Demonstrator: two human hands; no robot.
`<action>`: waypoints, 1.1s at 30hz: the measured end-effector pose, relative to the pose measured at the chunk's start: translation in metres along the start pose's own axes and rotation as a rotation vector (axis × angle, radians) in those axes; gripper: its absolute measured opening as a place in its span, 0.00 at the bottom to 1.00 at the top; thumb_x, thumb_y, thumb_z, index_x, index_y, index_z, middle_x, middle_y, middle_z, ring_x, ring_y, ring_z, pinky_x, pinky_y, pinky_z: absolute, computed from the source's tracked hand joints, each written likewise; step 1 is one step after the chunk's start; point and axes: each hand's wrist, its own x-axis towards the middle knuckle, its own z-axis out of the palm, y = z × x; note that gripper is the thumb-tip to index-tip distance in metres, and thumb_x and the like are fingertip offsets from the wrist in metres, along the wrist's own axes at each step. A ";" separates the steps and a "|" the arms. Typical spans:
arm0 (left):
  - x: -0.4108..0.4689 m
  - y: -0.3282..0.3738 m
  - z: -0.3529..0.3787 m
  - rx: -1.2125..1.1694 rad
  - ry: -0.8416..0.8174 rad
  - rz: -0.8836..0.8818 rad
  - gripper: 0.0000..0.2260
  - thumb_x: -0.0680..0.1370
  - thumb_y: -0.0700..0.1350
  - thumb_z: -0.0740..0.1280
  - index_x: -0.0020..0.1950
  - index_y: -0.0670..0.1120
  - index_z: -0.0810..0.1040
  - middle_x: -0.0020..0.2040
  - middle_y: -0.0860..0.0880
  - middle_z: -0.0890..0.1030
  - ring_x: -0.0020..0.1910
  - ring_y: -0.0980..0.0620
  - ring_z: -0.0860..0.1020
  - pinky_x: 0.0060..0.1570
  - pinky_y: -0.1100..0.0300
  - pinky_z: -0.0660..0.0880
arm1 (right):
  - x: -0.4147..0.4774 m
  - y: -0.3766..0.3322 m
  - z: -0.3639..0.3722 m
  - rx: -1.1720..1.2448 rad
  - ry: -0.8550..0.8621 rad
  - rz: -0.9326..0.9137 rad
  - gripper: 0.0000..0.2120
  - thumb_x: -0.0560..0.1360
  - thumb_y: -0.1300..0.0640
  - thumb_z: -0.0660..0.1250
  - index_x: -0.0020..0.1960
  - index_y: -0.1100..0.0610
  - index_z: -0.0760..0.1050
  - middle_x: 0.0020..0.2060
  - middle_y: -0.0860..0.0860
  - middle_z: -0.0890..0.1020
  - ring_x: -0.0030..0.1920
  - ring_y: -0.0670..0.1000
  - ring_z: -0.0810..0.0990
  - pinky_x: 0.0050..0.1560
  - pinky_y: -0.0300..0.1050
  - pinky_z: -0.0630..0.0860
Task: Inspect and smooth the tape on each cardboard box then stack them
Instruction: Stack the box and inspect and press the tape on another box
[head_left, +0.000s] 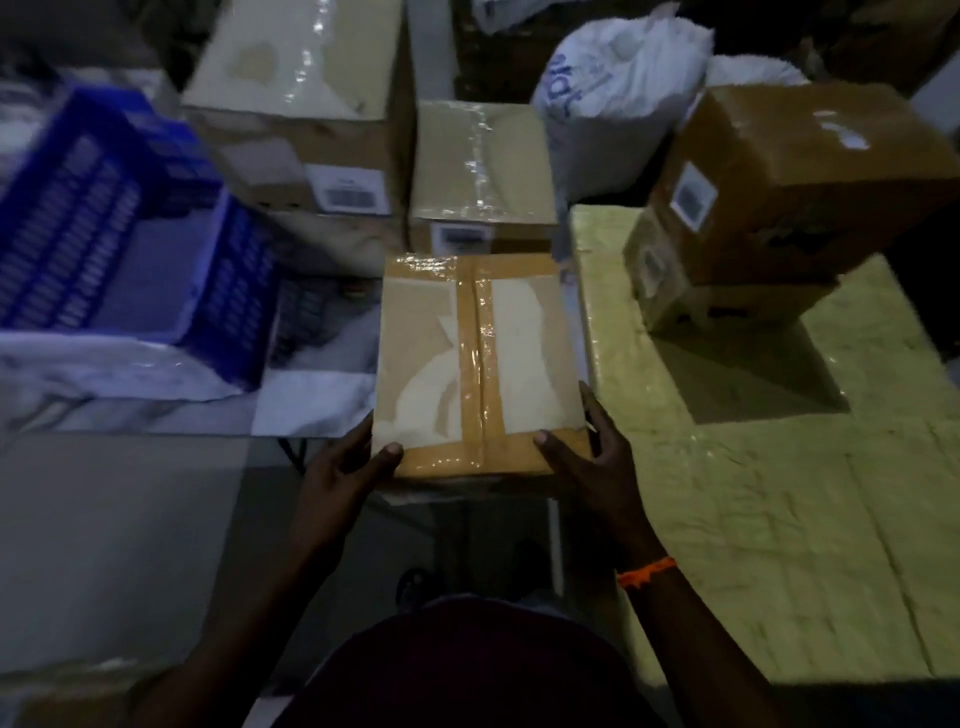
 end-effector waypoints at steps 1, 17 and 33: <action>-0.005 -0.006 -0.012 -0.018 0.040 -0.003 0.16 0.81 0.40 0.68 0.66 0.55 0.79 0.56 0.61 0.85 0.56 0.60 0.83 0.47 0.67 0.79 | 0.004 -0.003 0.013 -0.030 -0.053 -0.011 0.37 0.73 0.52 0.79 0.77 0.43 0.67 0.67 0.40 0.78 0.63 0.34 0.77 0.60 0.35 0.78; 0.007 -0.060 -0.049 -0.033 0.173 -0.058 0.22 0.77 0.50 0.73 0.70 0.56 0.77 0.64 0.57 0.82 0.62 0.59 0.80 0.56 0.58 0.81 | 0.029 0.015 0.047 -0.185 -0.190 0.005 0.35 0.75 0.54 0.77 0.78 0.49 0.68 0.65 0.37 0.77 0.64 0.34 0.76 0.55 0.28 0.76; 0.101 0.012 -0.054 0.157 0.203 -0.173 0.25 0.81 0.45 0.70 0.77 0.50 0.70 0.70 0.46 0.77 0.60 0.50 0.79 0.56 0.49 0.80 | 0.148 -0.021 0.070 -0.071 -0.245 0.182 0.34 0.78 0.54 0.74 0.79 0.54 0.65 0.62 0.51 0.80 0.54 0.45 0.82 0.45 0.37 0.80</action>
